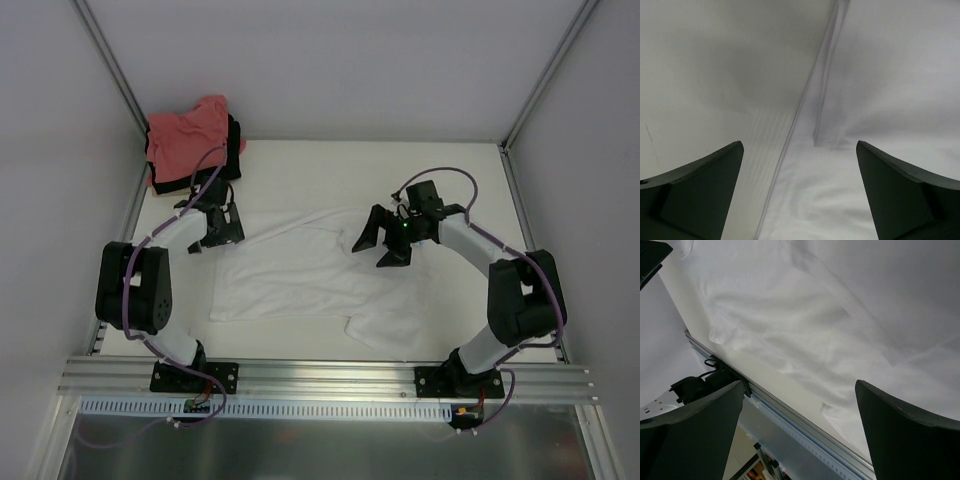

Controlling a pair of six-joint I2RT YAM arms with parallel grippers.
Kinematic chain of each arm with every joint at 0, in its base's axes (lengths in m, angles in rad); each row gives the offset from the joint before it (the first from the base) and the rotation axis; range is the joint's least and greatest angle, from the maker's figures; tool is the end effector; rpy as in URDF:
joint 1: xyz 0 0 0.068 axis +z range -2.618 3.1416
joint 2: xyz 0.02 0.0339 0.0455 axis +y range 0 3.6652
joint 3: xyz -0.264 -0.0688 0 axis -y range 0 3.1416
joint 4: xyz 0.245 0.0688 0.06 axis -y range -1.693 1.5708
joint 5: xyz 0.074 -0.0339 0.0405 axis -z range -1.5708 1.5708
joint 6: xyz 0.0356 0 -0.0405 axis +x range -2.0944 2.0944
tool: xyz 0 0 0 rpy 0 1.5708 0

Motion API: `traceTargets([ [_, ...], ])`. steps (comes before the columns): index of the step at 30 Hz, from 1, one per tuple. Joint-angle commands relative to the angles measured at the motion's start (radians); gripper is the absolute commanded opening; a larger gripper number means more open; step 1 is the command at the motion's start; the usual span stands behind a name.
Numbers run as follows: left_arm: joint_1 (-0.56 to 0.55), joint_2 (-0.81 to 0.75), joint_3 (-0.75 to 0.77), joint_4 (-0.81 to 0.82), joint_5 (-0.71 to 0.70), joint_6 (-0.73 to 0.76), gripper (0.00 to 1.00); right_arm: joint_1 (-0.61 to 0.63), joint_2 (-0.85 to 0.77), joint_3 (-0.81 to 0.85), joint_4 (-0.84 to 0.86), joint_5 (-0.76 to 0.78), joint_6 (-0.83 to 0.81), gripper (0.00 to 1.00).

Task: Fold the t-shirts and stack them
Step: Fold the flattened tshirt in 1/3 of the way

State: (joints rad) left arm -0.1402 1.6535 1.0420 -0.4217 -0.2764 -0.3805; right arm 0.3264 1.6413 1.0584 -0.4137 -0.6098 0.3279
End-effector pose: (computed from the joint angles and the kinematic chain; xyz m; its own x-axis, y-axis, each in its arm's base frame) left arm 0.3304 -0.0368 0.1921 -0.7882 -0.2496 -0.5625 -0.3195 0.9472 0.0275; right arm 0.3081 0.1258 0.2054 -0.9325 -0.0369 -0.3594 -0.2717 0.7274 0.6302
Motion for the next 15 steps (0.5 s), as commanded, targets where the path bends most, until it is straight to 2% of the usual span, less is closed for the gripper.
traceTargets([
  [1,0.004,-0.165,-0.069,0.035,-0.018,-0.046,0.99,-0.018,-0.141,-0.050,-0.089,0.114,-0.064,1.00],
  [5,-0.007,-0.372,-0.157,0.044,0.219,-0.046,0.99,-0.041,-0.318,-0.153,-0.148,0.195,-0.082,0.99],
  [9,-0.032,-0.566,-0.295,0.044,0.379,-0.066,0.99,-0.047,-0.464,-0.323,-0.149,0.225,-0.072,0.99],
  [12,-0.032,-0.678,-0.414,0.040,0.459,-0.104,0.99,-0.046,-0.517,-0.420,-0.109,0.216,-0.049,1.00],
  [15,-0.033,-0.730,-0.500,0.066,0.503,-0.153,0.99,-0.047,-0.474,-0.466,-0.048,0.197,-0.036,1.00],
])
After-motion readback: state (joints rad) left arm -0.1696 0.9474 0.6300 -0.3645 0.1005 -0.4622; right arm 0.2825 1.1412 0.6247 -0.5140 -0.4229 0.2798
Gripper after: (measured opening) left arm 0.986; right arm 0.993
